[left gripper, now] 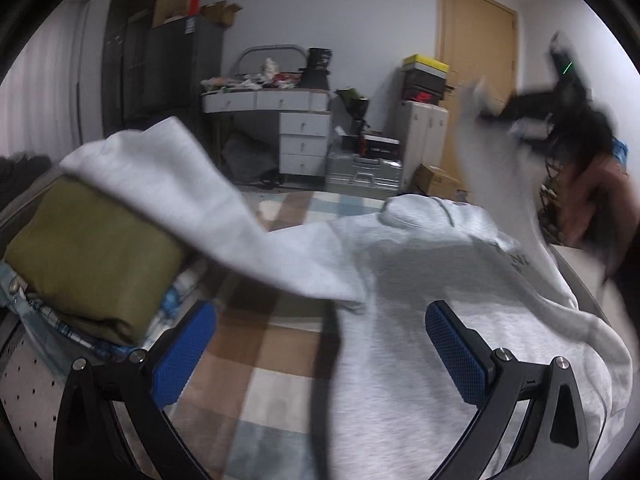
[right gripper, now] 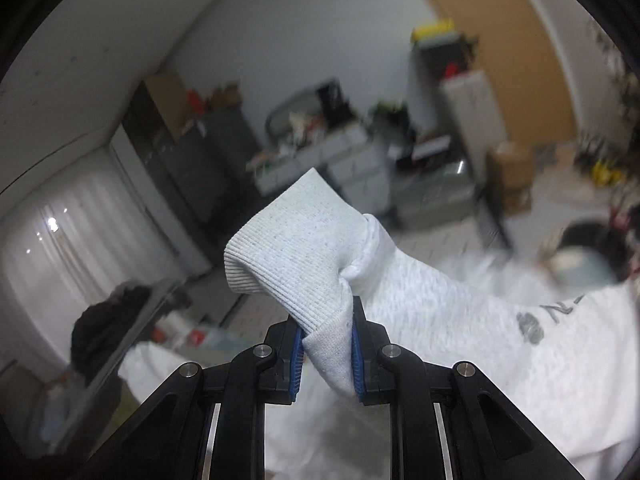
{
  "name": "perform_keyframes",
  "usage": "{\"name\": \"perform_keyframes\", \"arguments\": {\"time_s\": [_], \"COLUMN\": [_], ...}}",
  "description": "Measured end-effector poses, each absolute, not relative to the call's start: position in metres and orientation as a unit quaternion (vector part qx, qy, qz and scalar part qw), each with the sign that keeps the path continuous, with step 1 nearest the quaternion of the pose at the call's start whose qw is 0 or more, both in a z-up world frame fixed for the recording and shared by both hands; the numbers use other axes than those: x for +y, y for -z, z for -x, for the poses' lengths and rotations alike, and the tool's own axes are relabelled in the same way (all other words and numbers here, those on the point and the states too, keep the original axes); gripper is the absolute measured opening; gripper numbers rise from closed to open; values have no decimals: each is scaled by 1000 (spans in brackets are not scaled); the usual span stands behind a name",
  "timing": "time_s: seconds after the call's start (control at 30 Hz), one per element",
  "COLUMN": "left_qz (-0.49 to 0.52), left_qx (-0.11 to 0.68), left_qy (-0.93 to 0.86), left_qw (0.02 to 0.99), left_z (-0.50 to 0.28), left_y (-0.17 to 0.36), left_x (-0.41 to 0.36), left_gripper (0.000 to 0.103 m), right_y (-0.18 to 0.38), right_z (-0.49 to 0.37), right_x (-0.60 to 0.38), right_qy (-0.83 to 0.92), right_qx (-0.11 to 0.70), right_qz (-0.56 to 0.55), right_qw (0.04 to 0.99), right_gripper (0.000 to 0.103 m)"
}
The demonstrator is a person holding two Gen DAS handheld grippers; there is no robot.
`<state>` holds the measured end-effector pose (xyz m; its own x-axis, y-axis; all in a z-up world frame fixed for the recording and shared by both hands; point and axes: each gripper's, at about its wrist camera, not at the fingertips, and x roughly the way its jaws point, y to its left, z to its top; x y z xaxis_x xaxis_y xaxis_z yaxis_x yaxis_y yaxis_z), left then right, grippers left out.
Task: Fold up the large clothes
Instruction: 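Lift the held sleeve with the right tool and carry it across the hoodie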
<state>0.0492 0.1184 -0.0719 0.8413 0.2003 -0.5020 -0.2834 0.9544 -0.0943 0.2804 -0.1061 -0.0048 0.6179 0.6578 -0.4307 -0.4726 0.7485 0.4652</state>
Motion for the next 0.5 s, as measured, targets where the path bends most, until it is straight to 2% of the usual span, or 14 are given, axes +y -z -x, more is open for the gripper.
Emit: {"name": "perform_keyframes", "arguments": {"time_s": [0.17,0.27,0.33,0.4,0.43,0.47,0.5], "left_qz": [94,95,99,104,105,105,103], "left_qx": [265,274,278,278,278,275,274], "left_qy": [-141,-143,-144,-140,-135,-131,-125], "left_qw": [949,946,945,944,945,946,948], "left_z": [-46,-49,-51,-53,-56,-58,-62], "left_y": [83,87,89,86,83,79,75], "left_x": [136,140,141,146,145,145,148], "left_gripper": [102,102,102,102,102,102,102], "right_y": [132,193,209,210,209,207,205], "right_z": [-303,-302,-291,-279,-272,-263,-251], "right_x": [-28,1,16,17,16,9,-4], "right_qy": [-324,-306,-305,-319,-330,-350,-373], "right_qx": [419,474,487,482,480,479,476], "right_qz": [-135,-78,-29,-3,-1,-3,-11], "right_qw": [838,822,818,816,813,805,796], "right_gripper": [19,22,29,51,57,68,69]}}
